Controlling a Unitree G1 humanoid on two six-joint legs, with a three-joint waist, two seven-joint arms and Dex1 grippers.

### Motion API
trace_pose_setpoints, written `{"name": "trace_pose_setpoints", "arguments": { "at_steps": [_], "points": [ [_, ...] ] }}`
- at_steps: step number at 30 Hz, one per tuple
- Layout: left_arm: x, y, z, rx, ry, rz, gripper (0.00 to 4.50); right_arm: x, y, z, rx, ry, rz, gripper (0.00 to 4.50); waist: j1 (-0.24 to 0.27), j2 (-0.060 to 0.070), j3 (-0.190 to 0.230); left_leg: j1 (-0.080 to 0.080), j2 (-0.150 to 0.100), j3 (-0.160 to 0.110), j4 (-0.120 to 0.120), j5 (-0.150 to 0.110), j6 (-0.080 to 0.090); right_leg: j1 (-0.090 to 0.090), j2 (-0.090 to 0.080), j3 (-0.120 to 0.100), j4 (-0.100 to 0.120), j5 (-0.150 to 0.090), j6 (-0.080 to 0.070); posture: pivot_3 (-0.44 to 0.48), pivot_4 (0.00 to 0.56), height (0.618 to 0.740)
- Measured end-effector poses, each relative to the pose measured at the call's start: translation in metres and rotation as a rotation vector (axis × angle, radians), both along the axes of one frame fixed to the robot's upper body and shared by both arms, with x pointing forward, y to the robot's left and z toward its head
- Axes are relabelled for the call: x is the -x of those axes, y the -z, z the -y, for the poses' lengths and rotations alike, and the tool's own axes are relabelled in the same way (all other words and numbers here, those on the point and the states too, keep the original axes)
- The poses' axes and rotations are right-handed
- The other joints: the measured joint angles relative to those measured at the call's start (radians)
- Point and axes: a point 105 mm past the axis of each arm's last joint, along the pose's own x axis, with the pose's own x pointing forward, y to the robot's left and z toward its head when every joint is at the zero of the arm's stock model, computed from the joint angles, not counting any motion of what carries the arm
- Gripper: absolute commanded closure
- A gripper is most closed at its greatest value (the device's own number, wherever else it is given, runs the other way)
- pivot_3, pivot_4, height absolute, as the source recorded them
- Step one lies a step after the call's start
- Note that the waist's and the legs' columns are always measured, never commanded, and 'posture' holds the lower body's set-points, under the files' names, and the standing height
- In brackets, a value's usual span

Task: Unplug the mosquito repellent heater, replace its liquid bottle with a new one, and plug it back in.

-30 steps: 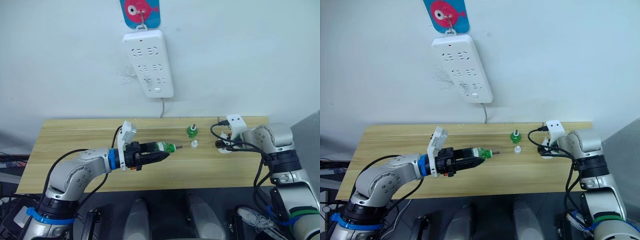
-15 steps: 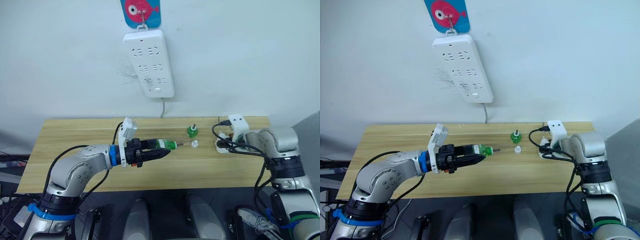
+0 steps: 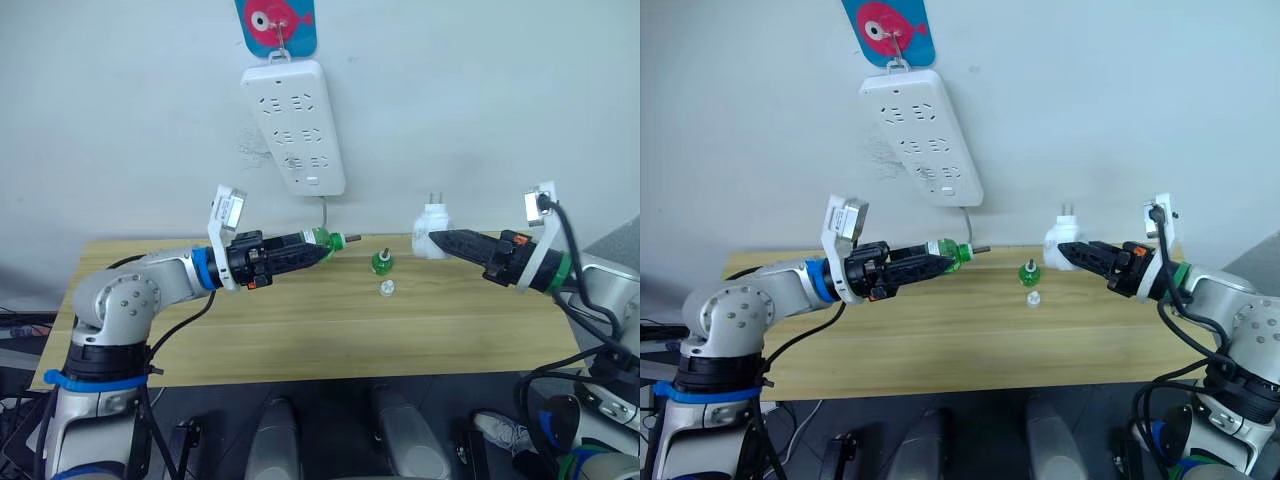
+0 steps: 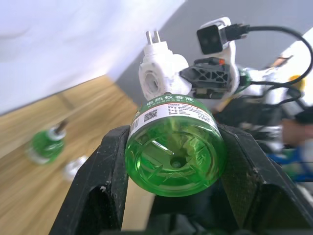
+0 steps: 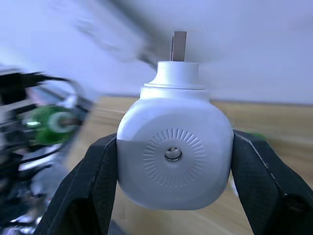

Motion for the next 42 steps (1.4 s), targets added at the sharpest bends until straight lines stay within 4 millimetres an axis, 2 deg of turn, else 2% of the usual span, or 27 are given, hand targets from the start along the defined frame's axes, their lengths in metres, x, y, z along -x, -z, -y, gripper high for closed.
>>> {"name": "trace_pose_setpoints", "arguments": {
  "at_steps": [3,7,14,21,29,42],
  "points": [
    [0.005,-0.010,0.001,0.003,0.048,0.004,2.20,0.006,-0.014,-0.011,-0.091,-0.110,0.026,1.57,-0.005,0.000,0.000,0.000,0.000,0.000,0.000,0.000,0.000,0.000,0.000,0.000,0.000,0.000,0.000,-0.156,0.220,0.740],
    [0.012,-0.022,0.007,0.038,0.114,-0.001,2.20,0.004,-0.030,-0.020,-0.220,-0.190,0.028,1.57,-0.006,0.000,0.000,0.000,0.000,0.000,0.000,0.000,0.000,0.000,0.000,0.000,0.001,0.000,0.000,-0.147,0.219,0.740],
    [0.015,-0.045,0.003,0.098,0.140,0.009,2.20,0.016,-0.029,-0.032,-0.251,-0.274,-0.033,1.57,-0.004,0.000,0.000,-0.001,0.000,0.000,0.001,0.000,0.000,0.000,0.000,0.000,0.000,0.000,0.000,-0.132,0.229,0.740],
    [0.018,-0.045,0.000,0.085,0.148,-0.009,2.20,0.020,-0.040,-0.041,-0.279,-0.299,-0.053,1.57,-0.004,0.000,0.000,-0.001,0.000,0.000,0.000,0.000,0.000,0.000,0.000,0.000,0.000,0.000,0.000,-0.123,0.229,0.740],
    [0.020,-0.043,0.000,0.082,0.160,-0.010,2.20,0.016,-0.041,-0.045,-0.287,-0.280,-0.061,1.57,-0.001,0.000,0.000,-0.001,0.000,0.000,0.001,0.000,0.000,0.000,0.000,0.000,0.000,0.000,0.000,-0.120,0.227,0.740],
    [0.020,-0.042,0.003,0.081,0.163,-0.007,2.20,0.021,-0.039,-0.052,-0.276,-0.311,-0.060,1.57,0.002,0.000,0.000,-0.001,0.000,0.000,0.001,0.000,0.000,0.000,0.000,0.000,0.000,0.000,0.000,-0.119,0.228,0.740]
  ]
}}
